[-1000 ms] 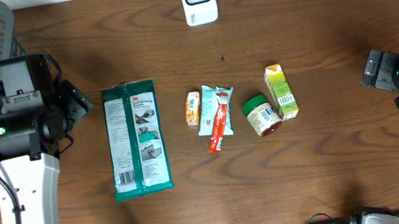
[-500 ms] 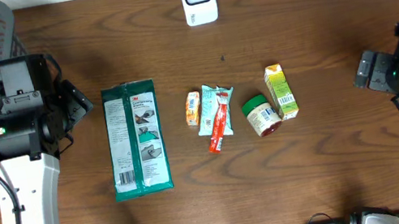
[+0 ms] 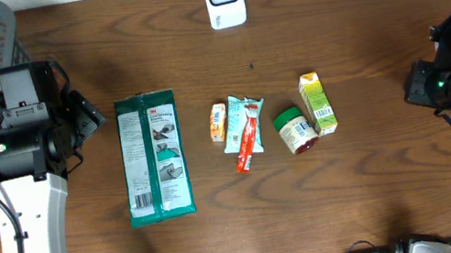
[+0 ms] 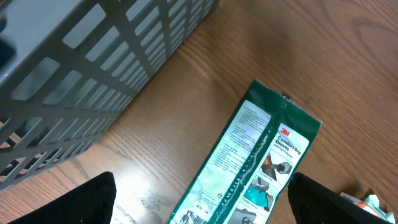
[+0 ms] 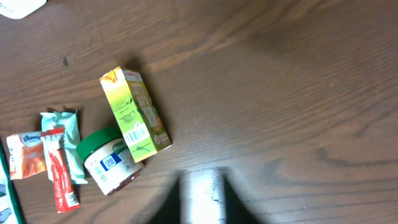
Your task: Scan the item barcode
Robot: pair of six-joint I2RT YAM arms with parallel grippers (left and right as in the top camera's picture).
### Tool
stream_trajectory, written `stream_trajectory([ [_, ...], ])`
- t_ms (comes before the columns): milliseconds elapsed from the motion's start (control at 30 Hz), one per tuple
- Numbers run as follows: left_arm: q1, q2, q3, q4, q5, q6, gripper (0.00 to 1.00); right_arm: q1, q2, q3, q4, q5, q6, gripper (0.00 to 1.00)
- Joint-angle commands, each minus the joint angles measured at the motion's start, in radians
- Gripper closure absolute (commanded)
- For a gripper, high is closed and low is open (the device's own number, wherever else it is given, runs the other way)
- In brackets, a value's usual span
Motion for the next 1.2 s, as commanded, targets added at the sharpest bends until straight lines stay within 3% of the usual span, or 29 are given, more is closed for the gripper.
stream_trajectory([
  [0,0.004,-0.005,0.007,-0.003,-0.015,0.013,0.11,-0.004,-0.006,0.019,-0.025,-0.021,-0.013,0.99],
  [267,0.004,-0.005,0.007,-0.003,-0.015,0.013,0.11,-0.004,-0.006,0.183,-0.171,-0.014,-0.02,0.97],
  [467,0.004,-0.005,0.007,-0.004,-0.015,0.013,0.11,0.014,0.024,0.42,-0.349,-0.018,-0.031,0.81],
  [533,0.004,-0.005,0.007,-0.003,-0.015,0.013,0.11,0.031,0.042,0.482,-0.405,-0.018,-0.034,0.7],
  [633,0.004,-0.005,0.007,-0.003,-0.015,0.013,0.11,0.081,0.081,0.563,-0.509,-0.019,-0.099,0.41],
  [700,0.004,-0.005,0.007,-0.003,-0.015,0.013,0.11,0.12,0.1,0.578,-0.547,-0.018,-0.11,0.27],
  [767,0.004,-0.005,0.007,-0.003,-0.015,0.013,0.11,0.17,0.122,0.577,-0.573,-0.02,-0.126,0.19],
  [867,0.004,-0.005,0.007,-0.004,-0.015,0.013,0.11,0.257,0.166,0.577,-0.593,-0.043,-0.159,0.13],
  [1167,0.004,-0.005,0.007,-0.003,-0.015,0.013,0.11,0.459,0.335,0.574,-0.554,-0.043,-0.158,0.11],
])
